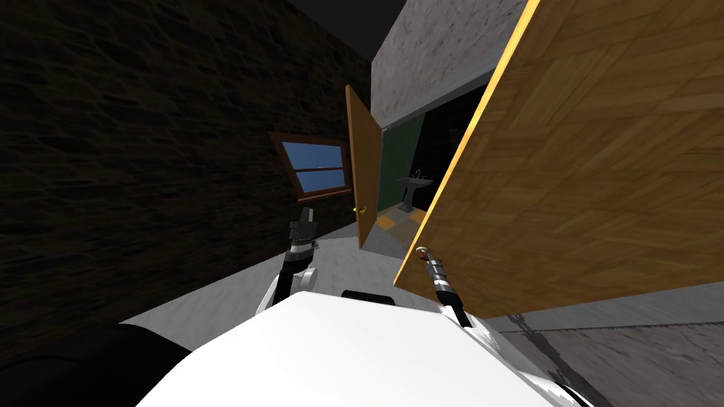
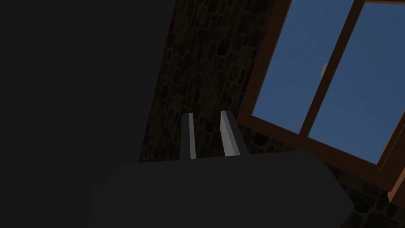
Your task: Pull the door open
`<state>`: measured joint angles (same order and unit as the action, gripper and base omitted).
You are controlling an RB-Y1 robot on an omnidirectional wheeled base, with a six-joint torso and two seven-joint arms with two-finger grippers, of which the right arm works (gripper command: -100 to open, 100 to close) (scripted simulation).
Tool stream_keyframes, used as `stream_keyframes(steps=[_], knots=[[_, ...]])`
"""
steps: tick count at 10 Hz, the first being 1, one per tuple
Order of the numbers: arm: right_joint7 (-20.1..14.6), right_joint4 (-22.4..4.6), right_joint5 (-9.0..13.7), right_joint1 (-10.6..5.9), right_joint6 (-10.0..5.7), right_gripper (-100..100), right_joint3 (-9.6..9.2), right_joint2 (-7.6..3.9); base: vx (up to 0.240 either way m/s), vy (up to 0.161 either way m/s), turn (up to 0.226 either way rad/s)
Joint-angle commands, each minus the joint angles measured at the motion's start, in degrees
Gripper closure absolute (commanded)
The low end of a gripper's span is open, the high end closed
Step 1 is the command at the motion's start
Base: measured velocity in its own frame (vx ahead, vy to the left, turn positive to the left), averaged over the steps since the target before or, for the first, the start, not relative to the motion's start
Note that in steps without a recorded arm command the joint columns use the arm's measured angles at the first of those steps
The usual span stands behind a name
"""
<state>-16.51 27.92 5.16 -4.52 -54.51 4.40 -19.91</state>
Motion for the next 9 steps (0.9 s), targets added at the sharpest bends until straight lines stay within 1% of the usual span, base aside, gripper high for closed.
stream_keyframes(steps=[1,2,3,6,7,9], knots=[[-0.92,-0.56,-0.55,-0.19,-0.79,100,-0.71,-0.45,-0.169,-0.045,0.069],[-0.52,0.01,-0.37,0.08,-0.15,100,-0.49,-0.19,-0.071,-0.016,0.022],[-1.56,-0.12,-0.88,0.81,-1.22,100,-1.31,-0.74,-0.120,-0.015,0.095],[-3.65,-0.19,-1.79,2.20,-3.58,100,-2.78,-2.17,-0.201,-0.046,0.119],[-4.03,-0.20,-1.95,2.46,-4.02,100,-3.04,-2.44,-0.185,-0.026,0.068],[-5.47,-0.25,-2.58,3.42,-5.65,100,-4.06,-3.43,-0.167,-0.042,0.093]])
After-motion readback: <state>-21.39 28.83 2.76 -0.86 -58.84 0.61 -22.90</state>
